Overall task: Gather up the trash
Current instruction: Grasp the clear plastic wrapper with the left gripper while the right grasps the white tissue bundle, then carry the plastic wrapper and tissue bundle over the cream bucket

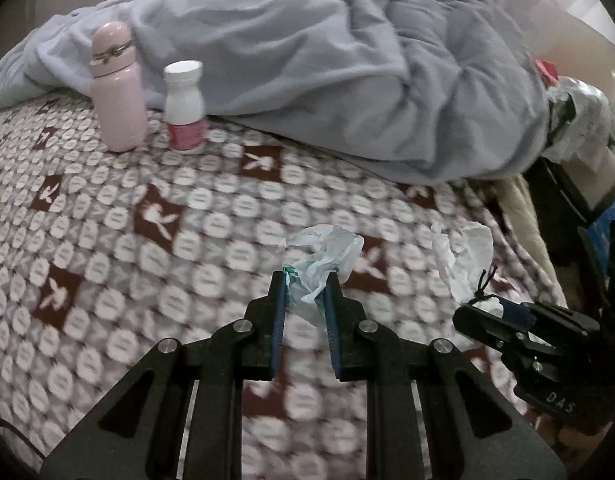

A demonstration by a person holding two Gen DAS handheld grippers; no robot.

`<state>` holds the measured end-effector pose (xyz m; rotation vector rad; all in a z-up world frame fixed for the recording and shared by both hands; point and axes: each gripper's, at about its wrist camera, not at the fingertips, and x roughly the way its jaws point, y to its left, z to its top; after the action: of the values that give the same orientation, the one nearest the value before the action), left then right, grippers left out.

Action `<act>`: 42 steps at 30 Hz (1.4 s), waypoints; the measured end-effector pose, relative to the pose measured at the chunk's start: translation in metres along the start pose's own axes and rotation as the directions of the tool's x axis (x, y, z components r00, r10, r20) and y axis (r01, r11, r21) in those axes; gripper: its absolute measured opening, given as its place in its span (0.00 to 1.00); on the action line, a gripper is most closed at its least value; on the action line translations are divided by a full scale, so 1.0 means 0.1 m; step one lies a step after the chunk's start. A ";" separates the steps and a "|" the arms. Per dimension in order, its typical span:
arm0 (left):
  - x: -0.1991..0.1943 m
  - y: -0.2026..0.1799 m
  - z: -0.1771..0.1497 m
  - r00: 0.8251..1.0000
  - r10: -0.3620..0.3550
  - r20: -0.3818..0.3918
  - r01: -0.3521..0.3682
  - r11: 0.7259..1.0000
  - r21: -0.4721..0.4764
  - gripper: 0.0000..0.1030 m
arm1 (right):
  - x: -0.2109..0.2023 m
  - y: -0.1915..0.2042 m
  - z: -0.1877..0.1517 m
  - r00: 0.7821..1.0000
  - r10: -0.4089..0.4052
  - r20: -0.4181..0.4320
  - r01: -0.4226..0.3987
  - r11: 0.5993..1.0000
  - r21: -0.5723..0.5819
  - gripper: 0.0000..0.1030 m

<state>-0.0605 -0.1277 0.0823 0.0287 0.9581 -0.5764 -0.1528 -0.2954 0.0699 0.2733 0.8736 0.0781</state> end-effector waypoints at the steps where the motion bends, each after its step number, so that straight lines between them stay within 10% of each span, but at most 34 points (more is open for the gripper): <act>1: -0.02 -0.08 -0.02 1.000 -0.001 0.001 0.001 1.000 0.012 0.15 | -0.06 -0.03 -0.04 1.000 -0.003 0.005 0.003 1.000 0.002 0.27; 25: -0.15 -1.91 -0.43 0.994 -0.107 -0.033 0.112 0.960 0.257 0.15 | -1.48 -1.10 -0.85 0.978 -0.174 0.112 0.149 0.967 0.205 0.27; 42: 0.03 -3.23 -0.67 0.973 -0.208 -0.102 0.232 0.874 0.426 0.15 | -2.32 -2.07 -1.42 0.930 -0.342 0.138 0.260 0.873 0.412 0.27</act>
<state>-0.2639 -0.3852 0.1140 0.3425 0.8727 -1.0006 -0.4198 -0.5068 0.1011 0.5025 0.7087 -0.4173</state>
